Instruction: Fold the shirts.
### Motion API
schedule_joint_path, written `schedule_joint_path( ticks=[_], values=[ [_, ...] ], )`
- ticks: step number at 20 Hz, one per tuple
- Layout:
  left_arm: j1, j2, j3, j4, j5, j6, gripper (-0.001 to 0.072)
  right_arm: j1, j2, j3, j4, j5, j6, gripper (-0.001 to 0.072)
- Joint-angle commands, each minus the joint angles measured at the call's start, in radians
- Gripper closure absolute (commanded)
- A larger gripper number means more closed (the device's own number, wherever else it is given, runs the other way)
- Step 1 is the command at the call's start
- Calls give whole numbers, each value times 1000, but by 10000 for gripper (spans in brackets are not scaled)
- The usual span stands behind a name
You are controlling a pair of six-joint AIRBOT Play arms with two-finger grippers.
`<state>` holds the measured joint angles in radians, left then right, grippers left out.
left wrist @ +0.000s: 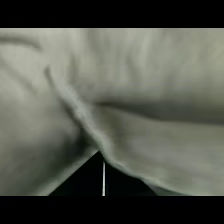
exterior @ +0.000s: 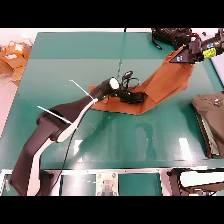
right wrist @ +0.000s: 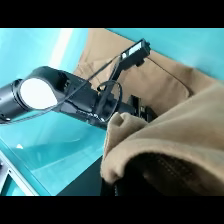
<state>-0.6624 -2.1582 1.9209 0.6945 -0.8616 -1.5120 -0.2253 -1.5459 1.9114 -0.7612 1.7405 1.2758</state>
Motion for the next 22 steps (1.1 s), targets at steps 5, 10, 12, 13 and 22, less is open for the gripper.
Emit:
schedule_joint_path(
  ticks=[5, 10, 12, 13, 22],
  values=[
    [222, 132, 139, 196, -478, -8, 687, 70, 0, -9, -5, -7, 58, 694],
    [448, 334, 139, 353, -553, 6, 687, 317, -10, -36, -26, -193, 138, 694],
    [520, 386, 139, 354, -556, 35, 686, 473, -42, -79, -66, -365, 162, 694],
    [548, 403, 139, 353, -561, 56, 686, 560, -72, -105, -78, -480, 164, 694],
    [628, 419, 138, 362, -660, 135, 686, 878, -359, -137, -200, -919, 232, 447]
  ],
)
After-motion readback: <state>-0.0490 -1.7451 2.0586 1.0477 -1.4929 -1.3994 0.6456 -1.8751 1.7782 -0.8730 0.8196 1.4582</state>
